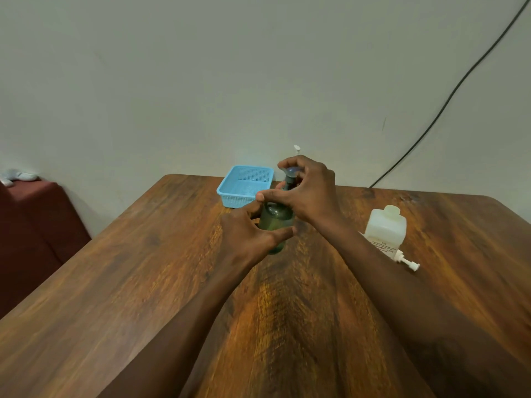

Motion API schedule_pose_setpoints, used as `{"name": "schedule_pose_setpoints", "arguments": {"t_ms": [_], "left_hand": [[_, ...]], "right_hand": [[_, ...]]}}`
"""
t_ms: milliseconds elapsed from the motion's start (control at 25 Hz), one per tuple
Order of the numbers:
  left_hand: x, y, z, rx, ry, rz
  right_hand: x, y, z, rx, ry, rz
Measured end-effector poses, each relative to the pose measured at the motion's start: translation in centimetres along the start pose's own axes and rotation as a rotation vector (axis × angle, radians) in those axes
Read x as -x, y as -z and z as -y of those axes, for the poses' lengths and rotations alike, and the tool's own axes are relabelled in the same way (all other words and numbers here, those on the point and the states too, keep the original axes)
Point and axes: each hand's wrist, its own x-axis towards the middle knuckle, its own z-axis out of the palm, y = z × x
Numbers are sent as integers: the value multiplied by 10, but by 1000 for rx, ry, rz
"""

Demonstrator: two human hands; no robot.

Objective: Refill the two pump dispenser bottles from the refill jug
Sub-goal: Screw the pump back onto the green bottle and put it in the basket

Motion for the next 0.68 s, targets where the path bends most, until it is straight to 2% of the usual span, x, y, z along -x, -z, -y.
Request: {"name": "schedule_pose_setpoints", "arguments": {"t_ms": [80,200,280,360,560,680], "left_hand": [[-3,-2,2,14,17,4],[-11,2,11,13,3,-29],[-16,7,19,-17,-29,-21],[-17,8,22,-31,-24,-48],[-21,-3,30,-40,18,-204],[-34,-3,35,-47,8,-275]], "right_hand": [[-3,-6,2,-28,27,22],[-10,-2,3,-266,-34,359],[-18,2,-2,-341,-83,491],[-25,-2,-6,-288,-72,456],[-33,-37,3,-57,51,226],[-48,-51,6,13,108,167]]}}
